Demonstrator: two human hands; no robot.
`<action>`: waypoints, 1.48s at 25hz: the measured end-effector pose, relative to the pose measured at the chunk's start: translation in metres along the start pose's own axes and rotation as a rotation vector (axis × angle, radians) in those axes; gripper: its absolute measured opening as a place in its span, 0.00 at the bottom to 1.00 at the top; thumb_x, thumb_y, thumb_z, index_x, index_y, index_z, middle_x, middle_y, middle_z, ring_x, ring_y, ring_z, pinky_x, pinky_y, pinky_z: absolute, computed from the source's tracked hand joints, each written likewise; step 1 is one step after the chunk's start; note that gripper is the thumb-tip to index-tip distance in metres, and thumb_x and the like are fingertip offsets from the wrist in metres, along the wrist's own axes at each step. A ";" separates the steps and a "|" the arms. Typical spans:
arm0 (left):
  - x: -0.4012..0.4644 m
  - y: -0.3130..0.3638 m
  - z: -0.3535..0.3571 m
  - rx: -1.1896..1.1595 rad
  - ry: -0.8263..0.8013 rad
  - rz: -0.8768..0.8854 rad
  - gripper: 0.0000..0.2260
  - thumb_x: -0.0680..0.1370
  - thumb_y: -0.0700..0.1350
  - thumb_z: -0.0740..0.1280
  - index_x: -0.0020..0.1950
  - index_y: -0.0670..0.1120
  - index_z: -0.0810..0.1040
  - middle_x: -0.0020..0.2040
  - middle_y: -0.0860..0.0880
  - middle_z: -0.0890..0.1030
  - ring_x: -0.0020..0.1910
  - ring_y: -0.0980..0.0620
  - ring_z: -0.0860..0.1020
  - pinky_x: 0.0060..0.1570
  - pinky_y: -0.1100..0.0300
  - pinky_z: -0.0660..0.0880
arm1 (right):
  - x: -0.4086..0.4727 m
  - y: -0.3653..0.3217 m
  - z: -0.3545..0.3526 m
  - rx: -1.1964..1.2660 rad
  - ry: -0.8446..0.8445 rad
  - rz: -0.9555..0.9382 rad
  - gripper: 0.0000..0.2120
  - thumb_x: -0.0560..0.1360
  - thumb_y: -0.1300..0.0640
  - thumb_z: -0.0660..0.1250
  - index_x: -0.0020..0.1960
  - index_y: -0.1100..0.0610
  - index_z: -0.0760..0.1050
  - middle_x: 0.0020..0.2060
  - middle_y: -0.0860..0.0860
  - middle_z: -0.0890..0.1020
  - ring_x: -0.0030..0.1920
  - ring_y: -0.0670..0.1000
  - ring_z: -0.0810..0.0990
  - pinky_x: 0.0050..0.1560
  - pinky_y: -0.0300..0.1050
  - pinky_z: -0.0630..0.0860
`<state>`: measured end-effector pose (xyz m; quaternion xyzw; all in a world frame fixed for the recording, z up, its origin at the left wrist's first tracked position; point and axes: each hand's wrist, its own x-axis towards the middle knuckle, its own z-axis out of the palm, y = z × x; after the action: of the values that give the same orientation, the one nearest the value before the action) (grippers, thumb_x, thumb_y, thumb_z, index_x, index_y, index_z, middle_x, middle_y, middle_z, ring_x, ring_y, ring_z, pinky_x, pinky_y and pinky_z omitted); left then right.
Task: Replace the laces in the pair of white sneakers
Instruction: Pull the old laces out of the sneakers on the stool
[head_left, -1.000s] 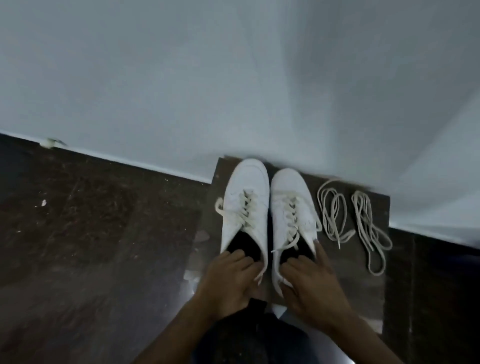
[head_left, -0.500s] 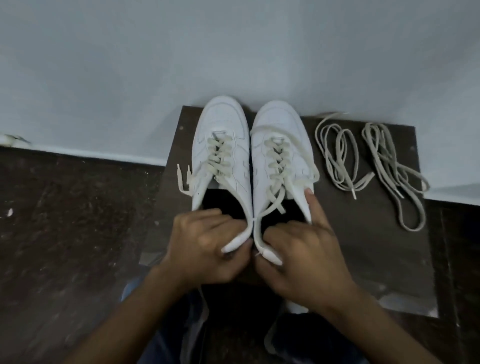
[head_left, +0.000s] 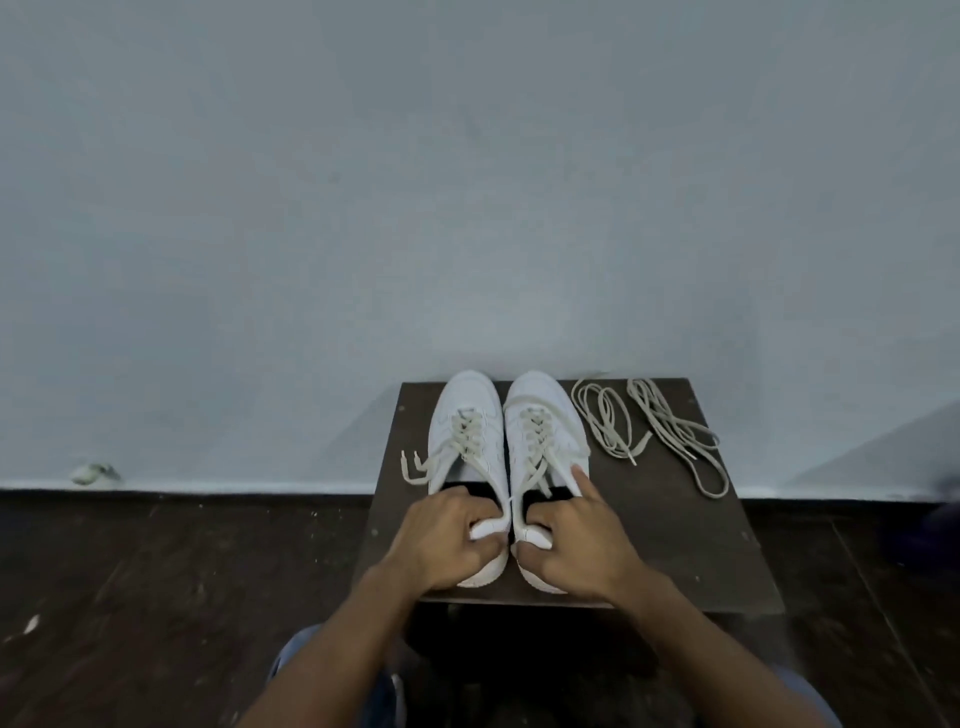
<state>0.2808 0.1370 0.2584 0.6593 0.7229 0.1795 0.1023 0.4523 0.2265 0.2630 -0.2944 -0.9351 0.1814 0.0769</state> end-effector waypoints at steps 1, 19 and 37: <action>-0.003 0.000 -0.002 0.002 -0.028 0.022 0.16 0.73 0.57 0.65 0.35 0.46 0.70 0.31 0.54 0.72 0.37 0.58 0.69 0.34 0.58 0.64 | -0.002 0.001 -0.001 0.013 -0.006 0.000 0.20 0.71 0.40 0.64 0.29 0.48 0.60 0.22 0.42 0.65 0.34 0.47 0.74 0.76 0.51 0.50; 0.025 -0.004 -0.011 -0.197 0.345 -0.494 0.03 0.77 0.49 0.65 0.45 0.53 0.77 0.41 0.54 0.82 0.42 0.50 0.80 0.43 0.54 0.76 | 0.060 -0.040 -0.005 -0.344 0.028 0.062 0.13 0.79 0.50 0.58 0.51 0.57 0.77 0.46 0.54 0.83 0.50 0.55 0.80 0.74 0.51 0.56; 0.034 0.004 -0.037 -0.217 0.319 -0.581 0.03 0.76 0.45 0.66 0.46 0.49 0.79 0.46 0.52 0.81 0.43 0.53 0.78 0.38 0.61 0.70 | 0.053 -0.053 -0.014 -0.390 -0.067 0.141 0.09 0.78 0.54 0.60 0.50 0.56 0.77 0.45 0.55 0.83 0.52 0.56 0.80 0.75 0.59 0.49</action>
<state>0.2662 0.1664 0.2966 0.3751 0.8640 0.3194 0.1043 0.3856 0.2212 0.2985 -0.3625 -0.9316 0.0117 -0.0254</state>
